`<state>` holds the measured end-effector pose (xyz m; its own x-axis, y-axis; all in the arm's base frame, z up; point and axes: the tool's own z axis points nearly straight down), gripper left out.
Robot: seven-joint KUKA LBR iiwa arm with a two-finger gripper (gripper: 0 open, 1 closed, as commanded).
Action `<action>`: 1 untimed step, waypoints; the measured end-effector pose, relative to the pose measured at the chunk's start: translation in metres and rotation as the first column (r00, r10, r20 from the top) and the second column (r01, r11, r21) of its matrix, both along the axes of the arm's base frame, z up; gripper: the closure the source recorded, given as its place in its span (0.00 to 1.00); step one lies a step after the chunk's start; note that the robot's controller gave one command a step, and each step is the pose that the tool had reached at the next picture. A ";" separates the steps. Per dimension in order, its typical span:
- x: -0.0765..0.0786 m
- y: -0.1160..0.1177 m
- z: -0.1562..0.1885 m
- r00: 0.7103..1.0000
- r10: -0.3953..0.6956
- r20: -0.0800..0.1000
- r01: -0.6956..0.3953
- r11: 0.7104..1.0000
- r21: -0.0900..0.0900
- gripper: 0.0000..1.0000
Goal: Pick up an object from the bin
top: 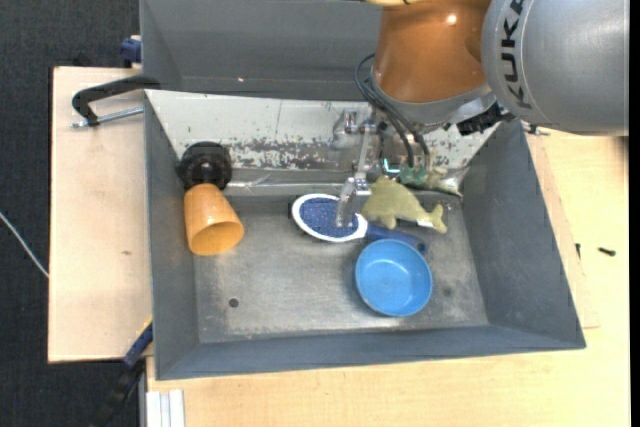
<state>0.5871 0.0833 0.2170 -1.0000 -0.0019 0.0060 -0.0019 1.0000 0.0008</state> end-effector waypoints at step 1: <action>-0.006 -0.027 -0.118 1.000 0.026 -0.001 -0.026 1.000 -0.001 0.00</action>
Offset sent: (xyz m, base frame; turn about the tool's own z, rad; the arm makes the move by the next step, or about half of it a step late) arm -0.0043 -0.0266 -0.1138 -0.0263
